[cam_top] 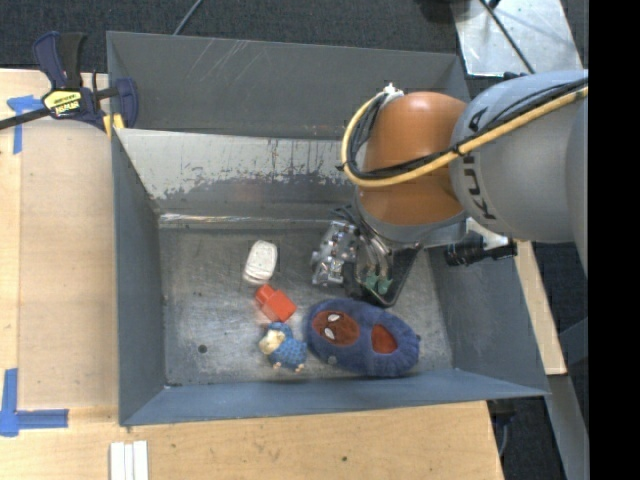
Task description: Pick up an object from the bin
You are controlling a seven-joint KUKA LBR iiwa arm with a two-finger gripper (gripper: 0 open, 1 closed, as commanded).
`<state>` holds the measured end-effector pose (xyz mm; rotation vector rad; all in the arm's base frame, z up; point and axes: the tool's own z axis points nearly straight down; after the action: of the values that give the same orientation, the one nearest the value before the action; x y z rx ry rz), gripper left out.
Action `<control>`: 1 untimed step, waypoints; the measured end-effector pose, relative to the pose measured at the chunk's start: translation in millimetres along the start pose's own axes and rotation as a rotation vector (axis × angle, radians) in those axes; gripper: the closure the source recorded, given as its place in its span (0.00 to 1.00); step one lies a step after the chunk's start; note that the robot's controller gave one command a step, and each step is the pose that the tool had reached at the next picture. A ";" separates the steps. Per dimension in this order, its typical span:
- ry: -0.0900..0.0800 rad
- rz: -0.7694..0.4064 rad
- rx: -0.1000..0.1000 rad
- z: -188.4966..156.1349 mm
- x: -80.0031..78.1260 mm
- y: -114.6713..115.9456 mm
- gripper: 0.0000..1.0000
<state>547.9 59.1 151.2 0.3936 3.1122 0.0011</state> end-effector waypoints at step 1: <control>0.006 0.051 0.003 42.6 18.9 -36.2 0.00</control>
Offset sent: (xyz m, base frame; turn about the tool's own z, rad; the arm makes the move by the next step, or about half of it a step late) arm -0.0262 -0.0284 -0.0409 0.0477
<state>520.8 28.7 108.4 0.4737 3.1076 -0.0028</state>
